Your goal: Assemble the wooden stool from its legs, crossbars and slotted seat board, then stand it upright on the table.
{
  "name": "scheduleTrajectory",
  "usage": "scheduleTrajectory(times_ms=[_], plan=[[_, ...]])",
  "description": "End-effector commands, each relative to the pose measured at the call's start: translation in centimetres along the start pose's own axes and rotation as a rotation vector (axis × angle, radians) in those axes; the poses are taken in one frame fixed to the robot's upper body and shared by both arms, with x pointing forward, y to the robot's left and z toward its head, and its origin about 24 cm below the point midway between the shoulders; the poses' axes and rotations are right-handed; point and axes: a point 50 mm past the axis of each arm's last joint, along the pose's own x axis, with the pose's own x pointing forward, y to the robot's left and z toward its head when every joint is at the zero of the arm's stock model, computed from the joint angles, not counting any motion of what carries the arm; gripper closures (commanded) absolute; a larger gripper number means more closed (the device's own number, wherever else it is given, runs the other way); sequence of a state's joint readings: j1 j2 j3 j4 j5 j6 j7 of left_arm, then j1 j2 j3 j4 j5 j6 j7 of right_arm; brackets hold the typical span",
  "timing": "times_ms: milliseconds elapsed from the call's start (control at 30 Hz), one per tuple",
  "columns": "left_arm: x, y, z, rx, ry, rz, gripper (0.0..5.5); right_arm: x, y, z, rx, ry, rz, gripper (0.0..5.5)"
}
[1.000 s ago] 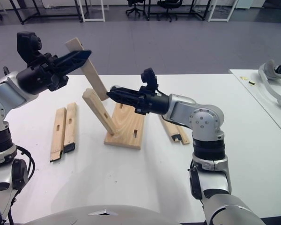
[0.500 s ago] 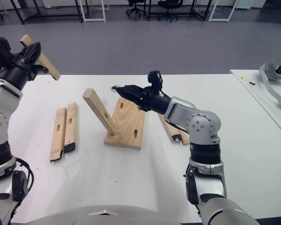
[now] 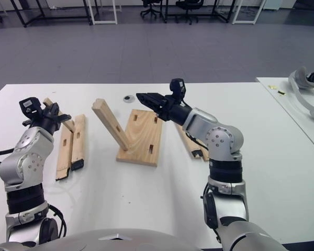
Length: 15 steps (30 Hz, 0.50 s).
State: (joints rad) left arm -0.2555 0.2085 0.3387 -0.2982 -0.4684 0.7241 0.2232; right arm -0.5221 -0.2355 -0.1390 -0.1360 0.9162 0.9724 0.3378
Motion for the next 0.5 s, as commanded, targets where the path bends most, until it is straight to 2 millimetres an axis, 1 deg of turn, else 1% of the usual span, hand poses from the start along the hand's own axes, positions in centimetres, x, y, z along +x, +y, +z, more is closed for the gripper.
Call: scheduleTrajectory(times_ms=[33, 167, 333, 500], plan=[[-0.2, 0.4, -0.4, 0.023, 0.005, 0.03, 5.12, -0.2, -0.1, 0.1, -0.004, -0.01, -0.015, 2.38], [-0.2, 0.6, -0.9, 0.015, 0.004, 0.047, 5.12, -0.1, -0.2, 0.3, -0.008, -0.006, -0.015, 2.38], [0.6, -0.2, -1.2, 0.014, 0.002, 0.024, 5.12, 0.0, -0.3, 0.6, -0.015, 0.004, -0.01, 2.38], [0.7, 0.2, -1.8, 0.04, 0.004, 0.042, 5.12, 0.1, -0.2, 0.8, -0.023, 0.004, -0.001, 2.38]])
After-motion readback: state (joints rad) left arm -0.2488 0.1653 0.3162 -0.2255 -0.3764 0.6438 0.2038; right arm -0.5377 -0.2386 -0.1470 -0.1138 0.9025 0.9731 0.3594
